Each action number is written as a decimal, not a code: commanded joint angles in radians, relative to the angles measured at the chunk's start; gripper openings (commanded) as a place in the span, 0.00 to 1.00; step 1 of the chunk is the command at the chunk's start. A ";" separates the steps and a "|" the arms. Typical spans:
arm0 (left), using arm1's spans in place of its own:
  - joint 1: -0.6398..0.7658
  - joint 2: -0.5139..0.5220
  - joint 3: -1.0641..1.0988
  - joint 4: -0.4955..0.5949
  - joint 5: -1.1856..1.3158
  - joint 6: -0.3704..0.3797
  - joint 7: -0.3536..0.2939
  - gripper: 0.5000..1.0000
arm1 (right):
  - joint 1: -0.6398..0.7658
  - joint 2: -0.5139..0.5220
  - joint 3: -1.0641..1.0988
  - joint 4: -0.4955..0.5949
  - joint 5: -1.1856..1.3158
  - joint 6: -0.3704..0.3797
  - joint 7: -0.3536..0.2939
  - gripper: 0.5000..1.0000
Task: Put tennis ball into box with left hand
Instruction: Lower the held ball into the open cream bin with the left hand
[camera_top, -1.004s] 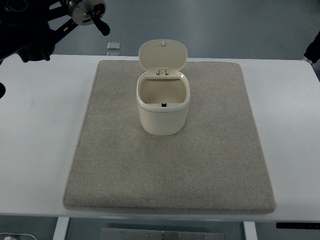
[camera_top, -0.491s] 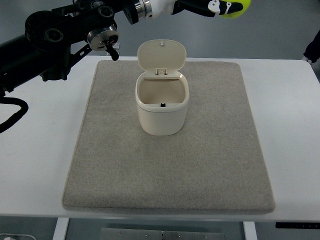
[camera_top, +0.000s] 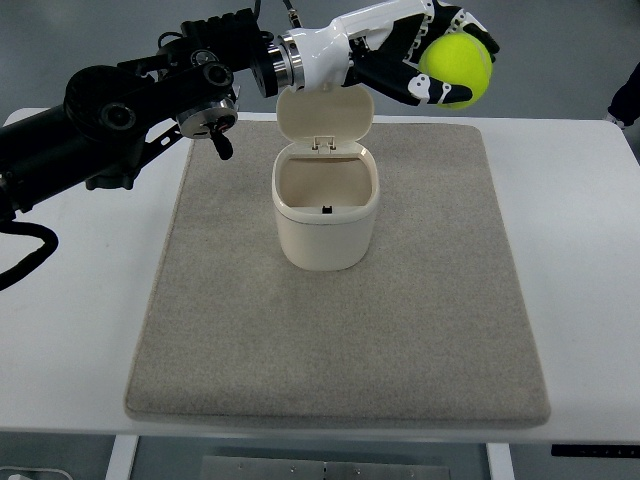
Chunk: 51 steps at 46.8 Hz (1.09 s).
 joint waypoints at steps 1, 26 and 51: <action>0.006 0.012 0.023 -0.029 0.006 -0.023 0.000 0.00 | 0.000 0.000 0.000 0.000 0.000 0.000 0.000 0.88; -0.004 0.215 0.144 -0.186 0.138 -0.115 0.003 0.00 | 0.000 0.000 0.000 0.000 0.000 0.000 0.000 0.88; -0.017 0.293 0.145 -0.200 0.202 -0.143 0.003 0.00 | 0.000 0.000 0.000 0.000 0.000 0.000 0.000 0.88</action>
